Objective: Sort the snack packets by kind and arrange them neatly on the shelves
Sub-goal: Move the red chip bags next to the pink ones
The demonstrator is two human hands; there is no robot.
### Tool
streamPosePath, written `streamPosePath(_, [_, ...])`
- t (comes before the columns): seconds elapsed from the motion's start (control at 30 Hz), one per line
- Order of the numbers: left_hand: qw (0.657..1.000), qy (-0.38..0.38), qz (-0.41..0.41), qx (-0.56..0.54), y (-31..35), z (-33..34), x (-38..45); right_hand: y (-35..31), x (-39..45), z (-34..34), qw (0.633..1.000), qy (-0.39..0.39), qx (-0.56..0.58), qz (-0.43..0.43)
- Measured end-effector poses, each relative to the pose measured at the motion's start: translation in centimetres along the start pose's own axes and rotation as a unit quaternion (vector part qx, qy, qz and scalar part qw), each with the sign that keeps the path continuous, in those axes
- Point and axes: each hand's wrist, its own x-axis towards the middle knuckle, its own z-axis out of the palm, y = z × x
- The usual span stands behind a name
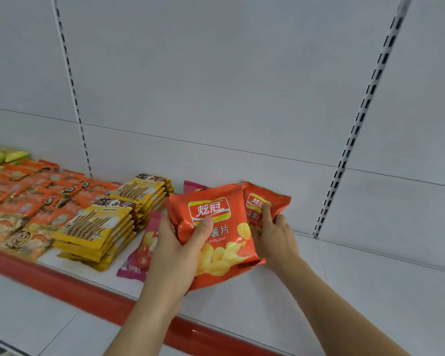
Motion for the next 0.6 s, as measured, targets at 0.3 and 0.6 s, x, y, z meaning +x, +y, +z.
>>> streamPosePath(0.3, [0.996,-0.084,0.001,0.021,0.7,-1.9,1.8,-0.5,-1.1,-2.1,0.998,-0.045,-0.014,0.032])
streamPosePath(0.6, [0.987,-0.158,0.007,0.023,0.6,-1.0,1.6,-3.3,-10.0,-7.3,0.918,0.163,0.352,0.082])
